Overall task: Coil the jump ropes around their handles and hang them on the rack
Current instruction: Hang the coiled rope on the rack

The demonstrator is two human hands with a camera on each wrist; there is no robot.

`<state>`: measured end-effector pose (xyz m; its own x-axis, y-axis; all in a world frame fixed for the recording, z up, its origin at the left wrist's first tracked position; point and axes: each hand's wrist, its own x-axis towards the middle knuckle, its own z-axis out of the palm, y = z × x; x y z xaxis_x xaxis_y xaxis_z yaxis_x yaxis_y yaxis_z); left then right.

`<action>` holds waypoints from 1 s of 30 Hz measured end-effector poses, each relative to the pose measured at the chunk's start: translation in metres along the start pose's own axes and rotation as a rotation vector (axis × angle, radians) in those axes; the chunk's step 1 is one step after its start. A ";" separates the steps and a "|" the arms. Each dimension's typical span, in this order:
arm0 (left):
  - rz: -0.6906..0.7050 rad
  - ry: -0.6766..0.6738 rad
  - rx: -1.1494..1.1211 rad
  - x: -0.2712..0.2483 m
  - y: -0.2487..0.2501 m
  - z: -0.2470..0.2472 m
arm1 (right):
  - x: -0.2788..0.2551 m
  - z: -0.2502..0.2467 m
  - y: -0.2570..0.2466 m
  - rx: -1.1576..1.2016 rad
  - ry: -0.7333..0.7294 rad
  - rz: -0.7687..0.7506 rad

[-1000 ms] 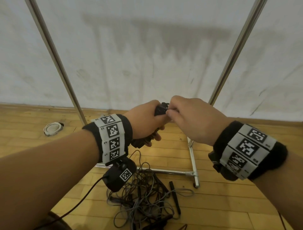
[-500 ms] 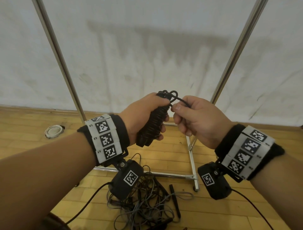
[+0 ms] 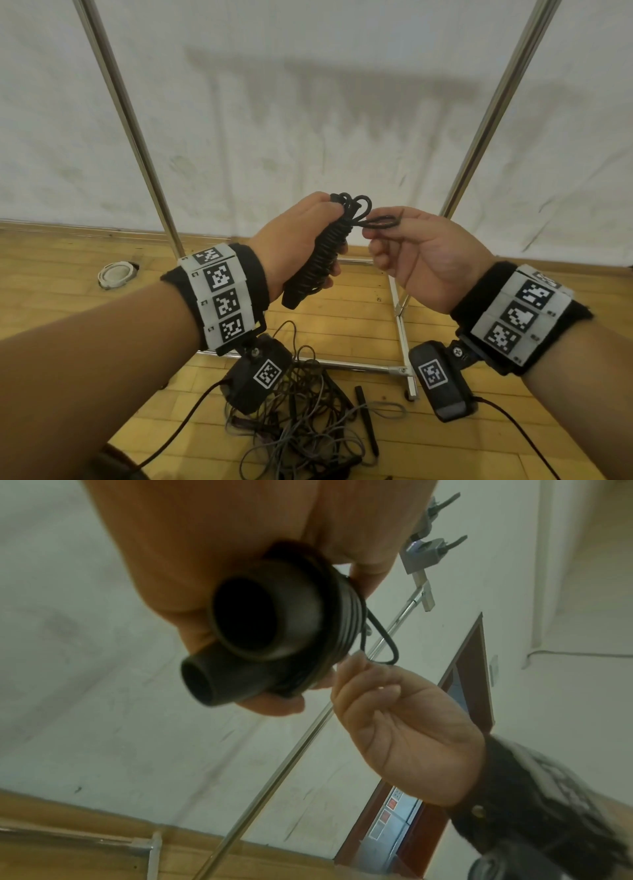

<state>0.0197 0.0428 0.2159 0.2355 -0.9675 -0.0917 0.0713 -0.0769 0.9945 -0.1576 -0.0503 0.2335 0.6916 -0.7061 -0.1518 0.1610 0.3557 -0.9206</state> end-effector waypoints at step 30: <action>0.179 0.193 0.485 -0.004 -0.002 0.015 | 0.008 0.019 0.000 -0.283 0.303 -0.373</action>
<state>0.0047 0.0429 0.2152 0.3799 -0.9174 0.1188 -0.4299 -0.0614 0.9008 -0.1387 -0.0447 0.2388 0.3835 -0.9122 0.1444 0.1315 -0.1008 -0.9862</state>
